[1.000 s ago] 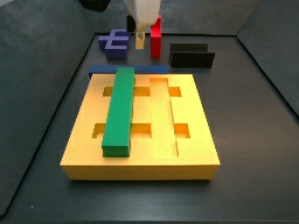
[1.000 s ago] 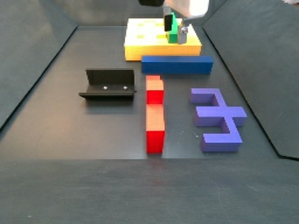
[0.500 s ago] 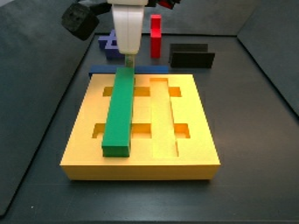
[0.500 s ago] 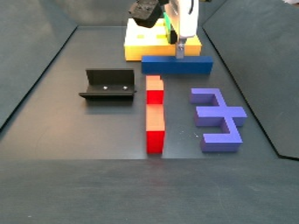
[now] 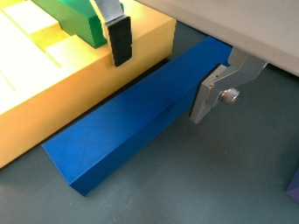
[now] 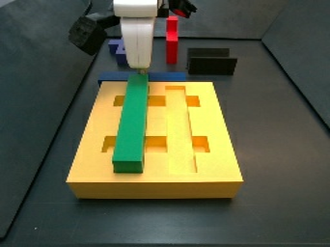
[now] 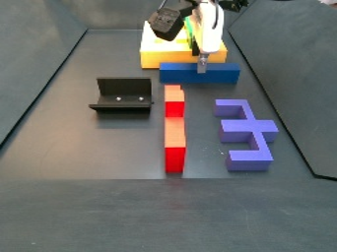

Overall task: Pick up the blue object. Move up. Move to above the board. Insert the blue object.
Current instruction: Pick up the blue object.

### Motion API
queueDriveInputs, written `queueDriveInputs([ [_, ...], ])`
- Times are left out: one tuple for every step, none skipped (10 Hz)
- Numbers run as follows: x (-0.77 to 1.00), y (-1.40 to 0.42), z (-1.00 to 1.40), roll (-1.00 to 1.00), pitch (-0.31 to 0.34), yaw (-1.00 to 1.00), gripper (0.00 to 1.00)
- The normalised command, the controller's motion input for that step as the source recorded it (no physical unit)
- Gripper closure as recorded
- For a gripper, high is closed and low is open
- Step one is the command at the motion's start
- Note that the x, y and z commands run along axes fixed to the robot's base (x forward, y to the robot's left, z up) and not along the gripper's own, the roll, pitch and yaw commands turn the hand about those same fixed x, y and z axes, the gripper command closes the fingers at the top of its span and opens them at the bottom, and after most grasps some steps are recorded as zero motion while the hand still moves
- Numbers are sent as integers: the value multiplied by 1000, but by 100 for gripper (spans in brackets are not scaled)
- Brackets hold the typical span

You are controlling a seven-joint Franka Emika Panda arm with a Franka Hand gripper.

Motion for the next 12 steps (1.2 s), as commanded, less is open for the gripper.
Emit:
queueDriveInputs([
  [0,263,0,-147,36,-100,0],
  [0,194,0,-86,0,-74,0],
  [0,94,-103,-24,0,-26,0],
  [0,106,-191,-17,-24,-23,0],
  [-11,63,-214,-1,-64,-20,0],
  [-89,100,-266,-10,-90,-60,0],
  [-37,51,-211,-21,-83,-43,0],
  [-3,74,-166,-60,-71,-51,0],
  [-31,100,-109,-61,-51,-89,0],
  [-46,83,0,-67,-14,-97,0],
  [-60,69,0,-29,0,-169,0],
  [-23,11,0,0,0,-134,0],
])
